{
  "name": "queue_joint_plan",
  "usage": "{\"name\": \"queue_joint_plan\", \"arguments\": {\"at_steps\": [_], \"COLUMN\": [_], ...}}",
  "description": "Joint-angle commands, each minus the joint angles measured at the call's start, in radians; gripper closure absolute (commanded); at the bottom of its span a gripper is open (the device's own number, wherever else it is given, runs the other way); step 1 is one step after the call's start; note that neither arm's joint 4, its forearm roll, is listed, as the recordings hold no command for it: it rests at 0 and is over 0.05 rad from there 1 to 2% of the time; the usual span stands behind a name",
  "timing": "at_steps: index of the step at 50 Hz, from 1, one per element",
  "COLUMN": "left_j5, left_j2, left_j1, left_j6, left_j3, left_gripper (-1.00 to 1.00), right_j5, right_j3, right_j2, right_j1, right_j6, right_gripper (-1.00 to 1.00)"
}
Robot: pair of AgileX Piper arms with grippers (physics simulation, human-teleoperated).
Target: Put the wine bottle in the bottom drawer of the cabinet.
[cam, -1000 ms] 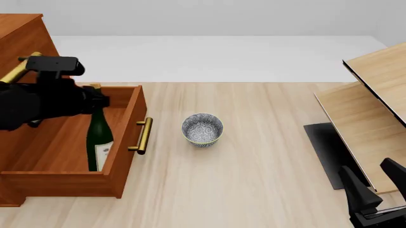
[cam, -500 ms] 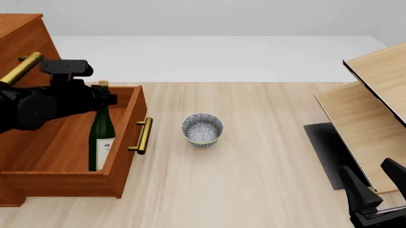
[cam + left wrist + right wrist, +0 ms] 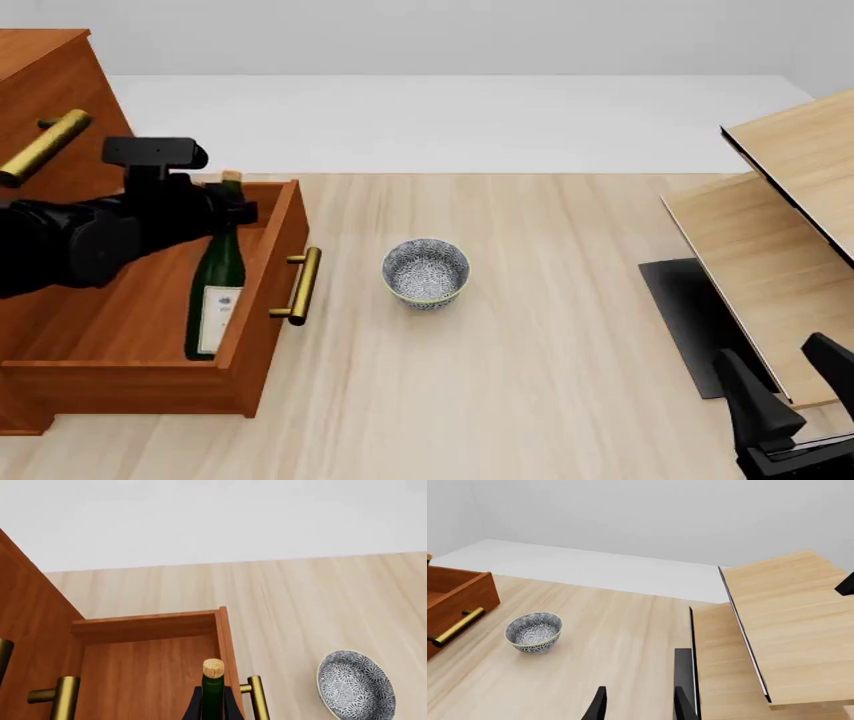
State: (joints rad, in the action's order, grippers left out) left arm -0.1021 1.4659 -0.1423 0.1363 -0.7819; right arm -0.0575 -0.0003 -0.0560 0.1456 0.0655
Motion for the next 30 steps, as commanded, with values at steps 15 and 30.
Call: {"name": "queue_joint_plan", "arguments": {"at_steps": [15,30], "left_j5": [0.205,0.2], "left_j2": [0.141,0.176], "left_j1": [0.049,0.073], "left_j6": [-0.019,-0.031], "left_j3": [0.033,0.019], "left_gripper": [1.0,1.0], "right_j5": [-0.001,0.001], "right_j3": [0.0,0.0], "right_j2": [0.003,0.002], "right_j1": [-0.002,-0.004], "right_j6": [-0.005,-0.004], "right_gripper": [-1.0,-1.0]}}
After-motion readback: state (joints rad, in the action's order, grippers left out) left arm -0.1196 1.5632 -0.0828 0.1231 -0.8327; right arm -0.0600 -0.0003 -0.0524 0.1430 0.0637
